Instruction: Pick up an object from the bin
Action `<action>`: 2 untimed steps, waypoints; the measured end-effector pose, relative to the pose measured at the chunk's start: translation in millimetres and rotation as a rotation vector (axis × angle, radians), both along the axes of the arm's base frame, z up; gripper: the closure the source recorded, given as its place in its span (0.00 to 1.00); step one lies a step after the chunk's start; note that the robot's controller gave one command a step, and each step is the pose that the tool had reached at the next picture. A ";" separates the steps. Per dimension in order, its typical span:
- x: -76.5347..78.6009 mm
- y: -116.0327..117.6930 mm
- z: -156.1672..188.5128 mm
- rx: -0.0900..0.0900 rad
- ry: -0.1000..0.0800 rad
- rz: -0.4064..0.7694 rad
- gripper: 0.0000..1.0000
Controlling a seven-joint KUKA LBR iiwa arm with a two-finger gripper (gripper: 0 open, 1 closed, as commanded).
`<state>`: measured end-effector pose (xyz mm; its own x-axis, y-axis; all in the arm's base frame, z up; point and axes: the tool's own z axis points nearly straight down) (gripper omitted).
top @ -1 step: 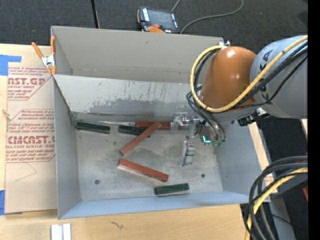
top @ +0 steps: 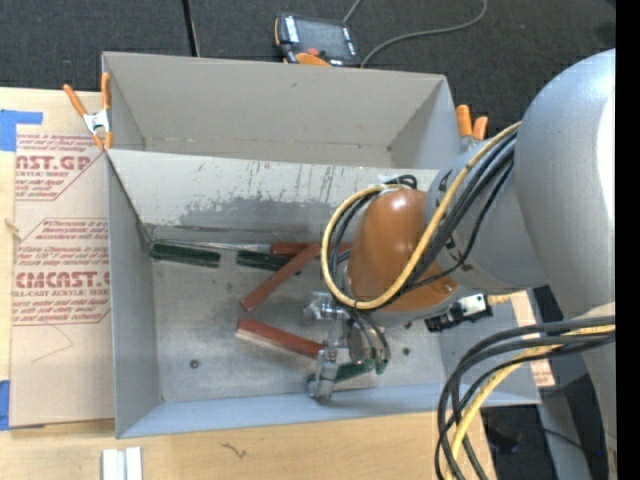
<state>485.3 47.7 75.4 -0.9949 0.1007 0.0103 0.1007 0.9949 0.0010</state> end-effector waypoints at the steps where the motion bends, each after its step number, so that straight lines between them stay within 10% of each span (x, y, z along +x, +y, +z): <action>1: 3.6 -1.8 4.2 -0.001 -0.009 -0.002 1.00; 2: 16.9 5.0 136.9 0.000 -0.019 0.016 1.00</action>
Offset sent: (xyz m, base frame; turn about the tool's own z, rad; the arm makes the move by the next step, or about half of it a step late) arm 0.0000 0.0000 0.0000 0.0000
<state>502.2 52.6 212.3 -0.9964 0.0843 -0.0088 0.0843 0.9964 0.0026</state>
